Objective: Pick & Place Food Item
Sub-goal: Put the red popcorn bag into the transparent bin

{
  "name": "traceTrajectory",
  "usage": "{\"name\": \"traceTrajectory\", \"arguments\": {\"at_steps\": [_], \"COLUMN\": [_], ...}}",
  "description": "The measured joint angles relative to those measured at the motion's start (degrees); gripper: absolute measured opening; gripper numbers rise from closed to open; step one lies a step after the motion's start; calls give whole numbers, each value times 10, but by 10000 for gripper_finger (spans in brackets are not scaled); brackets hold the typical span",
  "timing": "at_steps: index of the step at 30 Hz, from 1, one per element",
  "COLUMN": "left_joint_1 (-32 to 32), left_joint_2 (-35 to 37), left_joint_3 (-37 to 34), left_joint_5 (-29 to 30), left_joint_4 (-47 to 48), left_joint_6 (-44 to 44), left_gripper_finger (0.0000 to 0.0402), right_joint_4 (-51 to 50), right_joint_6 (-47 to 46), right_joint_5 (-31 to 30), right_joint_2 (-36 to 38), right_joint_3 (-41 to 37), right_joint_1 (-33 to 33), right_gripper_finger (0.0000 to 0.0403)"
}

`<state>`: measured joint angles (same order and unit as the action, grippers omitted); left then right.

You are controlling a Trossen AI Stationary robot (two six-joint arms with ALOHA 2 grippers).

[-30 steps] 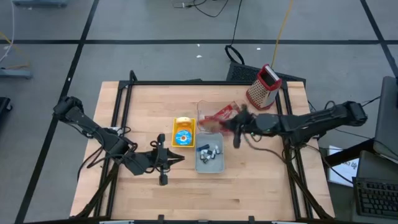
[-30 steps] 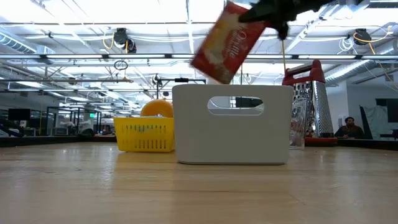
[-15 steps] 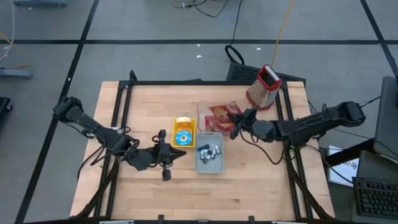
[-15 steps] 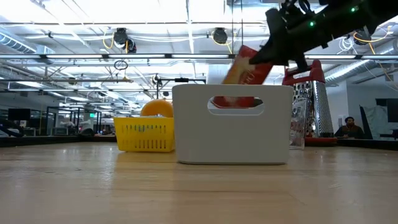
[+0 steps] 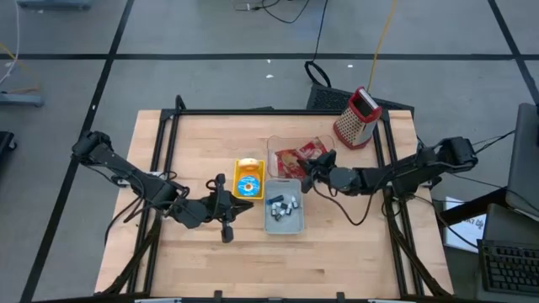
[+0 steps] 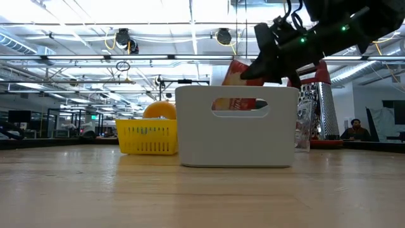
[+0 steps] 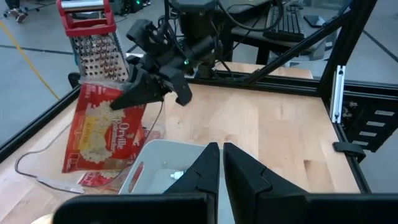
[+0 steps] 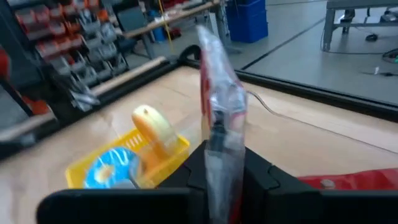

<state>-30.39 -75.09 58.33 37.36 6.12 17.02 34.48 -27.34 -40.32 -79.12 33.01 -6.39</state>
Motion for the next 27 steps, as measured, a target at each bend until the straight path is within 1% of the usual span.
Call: {"name": "traceTrajectory", "arguments": {"at_steps": [6,13,16,19,23,27], "left_joint_1": [0,0,0,0,0,0], "left_joint_2": [0,0,0,0,0,0], "left_joint_3": [0,0,0,0,0,0], "left_joint_5": [0,0,0,0,0,1], "left_joint_4": [-1,0,0,0,0,0], "left_joint_6": [2,0,0,0,0,-4], "left_gripper_finger": [26,26,26,26,26,26], "right_joint_4": [26,9,-14,-54,-132,-211], "right_joint_6": [-31,57,92,102,103,97], "right_joint_5": [-1,-2,-4,-46,-88,-93], "right_joint_2": [-1,0,10,20,34,47], "right_joint_3": [0,0,0,1,0,0], "right_joint_1": [1,1,1,0,0,0], "right_gripper_finger": [84,151,172,180,174,163]}}
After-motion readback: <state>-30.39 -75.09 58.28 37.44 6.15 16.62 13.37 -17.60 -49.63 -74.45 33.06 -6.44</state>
